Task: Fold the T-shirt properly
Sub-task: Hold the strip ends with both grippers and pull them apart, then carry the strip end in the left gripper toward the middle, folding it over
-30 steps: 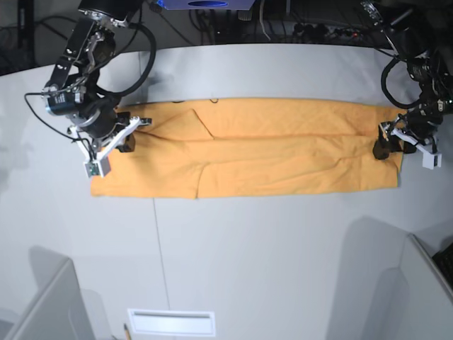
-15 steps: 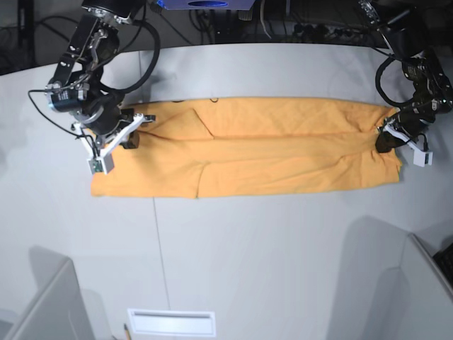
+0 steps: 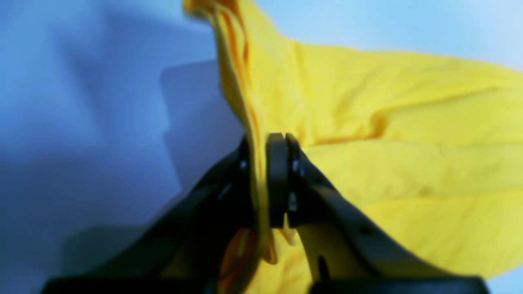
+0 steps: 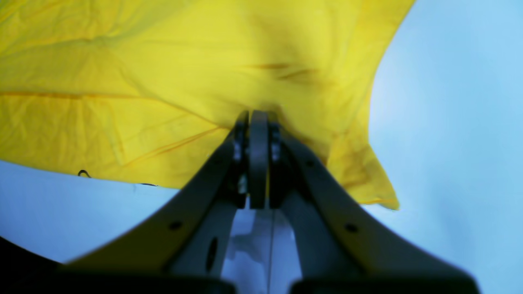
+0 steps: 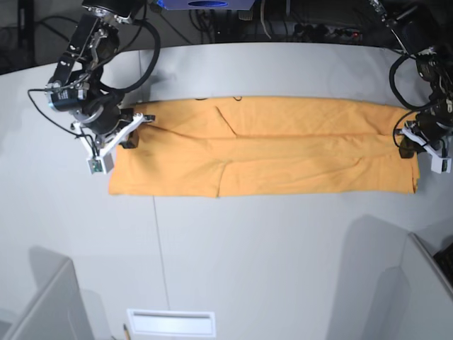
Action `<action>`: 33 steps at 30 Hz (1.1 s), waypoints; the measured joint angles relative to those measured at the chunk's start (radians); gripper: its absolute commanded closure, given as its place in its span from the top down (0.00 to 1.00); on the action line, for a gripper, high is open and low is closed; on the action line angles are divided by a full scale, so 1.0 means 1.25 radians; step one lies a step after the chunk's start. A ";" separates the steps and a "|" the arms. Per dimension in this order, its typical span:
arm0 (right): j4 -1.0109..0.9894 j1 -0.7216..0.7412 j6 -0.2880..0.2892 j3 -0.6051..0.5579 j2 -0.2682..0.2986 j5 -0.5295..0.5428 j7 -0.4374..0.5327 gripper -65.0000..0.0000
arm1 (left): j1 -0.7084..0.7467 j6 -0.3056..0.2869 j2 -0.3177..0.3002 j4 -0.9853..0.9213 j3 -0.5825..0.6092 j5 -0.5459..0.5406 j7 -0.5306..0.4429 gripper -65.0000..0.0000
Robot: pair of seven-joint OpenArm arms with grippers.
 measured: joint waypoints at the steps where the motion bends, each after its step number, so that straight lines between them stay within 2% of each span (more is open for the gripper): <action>1: 0.000 0.000 0.000 0.000 0.000 0.000 0.000 0.00 | 0.016 0.000 0.003 0.027 0.000 0.003 0.004 0.00; 7: 0.002 0.000 0.000 -0.001 -0.002 0.002 0.000 0.00 | 0.078 -0.001 0.041 0.202 0.093 -0.004 0.000 0.00; 8: 0.002 0.000 0.000 -0.001 -0.002 0.002 0.000 0.00 | 0.085 0.008 0.049 0.231 0.107 -0.007 0.000 0.00; 9: 0.002 0.001 0.000 -0.001 -0.002 0.002 0.000 0.00 | 0.094 0.046 0.055 0.255 0.121 -0.007 -0.001 0.00; 10: 0.002 0.002 0.000 -0.001 -0.002 0.002 0.000 0.00 | 0.103 0.064 0.060 0.278 0.142 -0.002 -0.002 0.00; 14: 0.002 0.001 0.000 -0.001 -0.005 0.002 0.000 0.00 | 0.120 0.087 0.079 0.338 0.217 -0.007 0.000 0.00; 17: 0.002 0.000 0.000 -0.001 -0.006 0.002 0.000 0.00 | 0.118 0.087 0.117 0.344 0.254 -0.006 0.001 0.00; 22: 0.002 -0.001 0.000 -0.001 -0.006 0.002 0.000 0.00 | 0.117 0.092 0.139 0.344 0.321 -0.004 0.000 0.00; 25: 0.002 0.000 0.001 -0.001 -0.006 0.002 0.000 0.00 | 0.117 0.146 0.143 0.344 0.351 -0.004 0.001 0.00; 33: 0.002 -0.001 0.001 -0.001 -0.006 0.002 0.000 0.00 | 0.085 0.195 0.156 0.337 0.446 -0.005 -0.002 0.00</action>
